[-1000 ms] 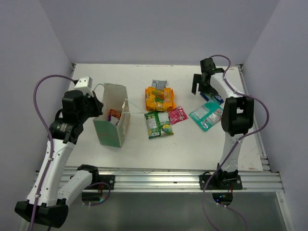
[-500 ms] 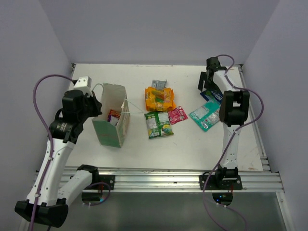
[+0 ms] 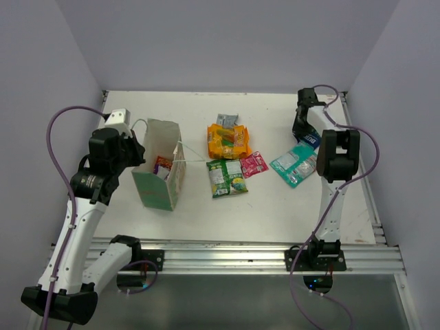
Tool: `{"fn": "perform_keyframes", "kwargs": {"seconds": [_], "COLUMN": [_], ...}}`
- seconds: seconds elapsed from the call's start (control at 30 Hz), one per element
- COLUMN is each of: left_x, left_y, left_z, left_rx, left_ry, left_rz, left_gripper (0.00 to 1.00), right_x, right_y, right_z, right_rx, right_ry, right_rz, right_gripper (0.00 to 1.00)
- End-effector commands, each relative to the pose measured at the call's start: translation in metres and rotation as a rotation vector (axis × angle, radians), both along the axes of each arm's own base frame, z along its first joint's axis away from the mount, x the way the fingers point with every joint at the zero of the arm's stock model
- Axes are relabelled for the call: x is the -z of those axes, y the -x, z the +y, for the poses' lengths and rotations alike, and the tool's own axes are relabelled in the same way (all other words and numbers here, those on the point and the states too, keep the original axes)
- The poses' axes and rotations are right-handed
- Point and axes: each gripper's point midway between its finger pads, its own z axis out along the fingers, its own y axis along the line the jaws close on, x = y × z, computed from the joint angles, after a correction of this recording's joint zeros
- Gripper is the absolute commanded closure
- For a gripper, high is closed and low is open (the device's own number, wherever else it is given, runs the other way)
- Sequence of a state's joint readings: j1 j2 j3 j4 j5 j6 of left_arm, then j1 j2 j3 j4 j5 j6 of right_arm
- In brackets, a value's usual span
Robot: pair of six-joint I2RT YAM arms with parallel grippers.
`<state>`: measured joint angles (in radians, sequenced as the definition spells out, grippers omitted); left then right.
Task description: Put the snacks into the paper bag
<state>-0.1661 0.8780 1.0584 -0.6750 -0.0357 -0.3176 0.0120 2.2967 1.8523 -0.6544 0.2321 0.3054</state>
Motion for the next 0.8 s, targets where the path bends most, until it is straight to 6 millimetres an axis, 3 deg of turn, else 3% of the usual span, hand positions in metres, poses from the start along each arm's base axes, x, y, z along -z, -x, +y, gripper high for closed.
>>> {"fn": "perform_keyframes", "kwargs": {"seconds": [0.0,0.13,0.17,0.23,0.27,0.3,0.33,0.4,0.43,0.47,0.5,0.53,0.6,0.63,0.7,0.77], "left_x": [-0.013,-0.013,-0.013,-0.012,-0.010,-0.009,-0.009,-0.009,-0.009,-0.009,-0.009,-0.008,-0.009,-0.008,-0.007,-0.005], "left_y": [-0.002,-0.003,-0.002,-0.002,-0.003,-0.003,-0.003,-0.005,-0.004,-0.005,-0.004,-0.004,-0.004,-0.004,-0.004,-0.003], "left_z": [-0.002,-0.002,-0.002,-0.003,-0.004,-0.006,-0.006,-0.007,-0.007,-0.007,-0.007,-0.007,-0.007,-0.006,-0.006,-0.004], "left_rx": [0.015,0.019,0.019,0.024,0.028,0.033,0.037,0.037,0.036,0.035,0.036,0.035,0.033,0.031,0.029,0.020], "left_ry": [-0.007,-0.008,-0.008,-0.003,-0.001,0.006,0.008,0.012,0.013,0.014,0.013,0.014,0.014,0.014,0.010,0.006], "left_rz": [-0.039,-0.042,-0.043,-0.044,-0.042,-0.040,-0.039,-0.043,-0.042,-0.042,-0.043,-0.042,-0.045,-0.042,-0.041,-0.037], "left_gripper": [1.00,1.00,1.00,1.00,1.00,1.00,1.00,1.00,1.00,1.00,1.00,1.00,1.00,1.00,1.00,1.00], "right_x": [0.043,0.017,-0.013,-0.052,-0.080,-0.094,-0.120,-0.161,-0.191,-0.210,-0.223,-0.261,-0.286,-0.324,-0.352,-0.396], "right_y": [0.057,0.060,0.053,0.045,0.044,0.049,0.042,0.051,0.048,0.055,0.063,0.063,0.079,0.086,0.104,0.125], "right_z": [0.005,0.020,0.034,0.053,0.073,0.087,0.101,0.142,0.158,0.184,0.197,0.215,0.255,0.275,0.310,0.348], "right_rx": [-0.017,-0.069,-0.123,-0.190,-0.246,-0.280,-0.311,-0.398,-0.427,-0.479,-0.508,-0.547,-0.621,-0.677,-0.734,-0.811], "right_ry": [-0.035,-0.071,-0.062,-0.052,-0.048,-0.064,-0.079,-0.131,-0.152,-0.175,-0.192,-0.227,-0.299,-0.368,-0.457,-0.611], "right_rz": [0.207,0.162,0.096,0.012,-0.045,-0.047,-0.102,-0.170,-0.235,-0.266,-0.272,-0.353,-0.377,-0.456,-0.501,-0.587], "right_gripper": [1.00,1.00,1.00,1.00,1.00,1.00,1.00,1.00,1.00,1.00,1.00,1.00,1.00,1.00,1.00,1.00]}}
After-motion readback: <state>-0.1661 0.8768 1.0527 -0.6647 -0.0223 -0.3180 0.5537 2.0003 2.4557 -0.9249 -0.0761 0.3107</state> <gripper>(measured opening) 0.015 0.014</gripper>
